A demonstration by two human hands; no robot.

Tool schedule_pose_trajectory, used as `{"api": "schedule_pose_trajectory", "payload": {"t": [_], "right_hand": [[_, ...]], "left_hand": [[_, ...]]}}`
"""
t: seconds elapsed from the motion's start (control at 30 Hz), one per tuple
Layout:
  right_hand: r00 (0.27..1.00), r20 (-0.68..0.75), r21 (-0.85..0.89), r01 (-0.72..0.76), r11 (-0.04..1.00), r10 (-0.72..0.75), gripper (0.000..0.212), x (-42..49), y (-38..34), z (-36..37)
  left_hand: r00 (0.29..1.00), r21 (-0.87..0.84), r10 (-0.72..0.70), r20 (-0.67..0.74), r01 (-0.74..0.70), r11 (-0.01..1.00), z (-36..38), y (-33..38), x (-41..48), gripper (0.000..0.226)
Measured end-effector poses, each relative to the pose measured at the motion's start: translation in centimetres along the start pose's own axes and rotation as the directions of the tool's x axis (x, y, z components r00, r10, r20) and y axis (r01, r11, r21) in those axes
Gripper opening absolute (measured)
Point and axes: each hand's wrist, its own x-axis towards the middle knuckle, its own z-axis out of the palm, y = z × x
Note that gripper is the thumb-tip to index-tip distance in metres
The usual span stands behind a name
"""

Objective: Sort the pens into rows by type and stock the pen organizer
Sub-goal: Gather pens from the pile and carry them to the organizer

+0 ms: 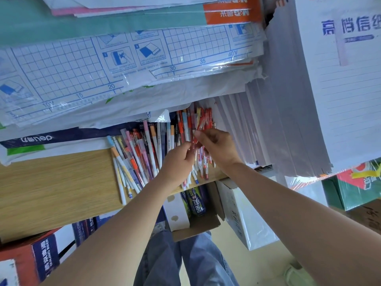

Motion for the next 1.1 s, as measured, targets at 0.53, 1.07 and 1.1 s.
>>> {"api": "schedule_pose_trajectory", "payload": {"t": [0.53, 1.07, 1.1], "right_hand": [[0.977, -0.215, -0.549, -0.124, 0.827, 0.004, 0.035, 2.2, 4.0, 0.6], [0.964, -0.259, -0.405, -0.156, 0.901, 0.051, 0.021, 2.7, 4.2, 0.9], [0.964, -0.263, -0.392, -0.154, 0.907, 0.050, 0.019, 2.8, 4.2, 0.8]], "left_hand": [[0.974, -0.076, -0.106, -0.199, 0.092, 0.993, -1.0, -3.9, -0.5, 0.018], [0.933, 0.104, -0.096, -0.346, 0.140, 0.985, -1.6, -5.0, -1.0, 0.019], [0.929, 0.127, -0.092, -0.359, 0.146, 0.981, -1.5, -5.2, -1.0, 0.017]]}}
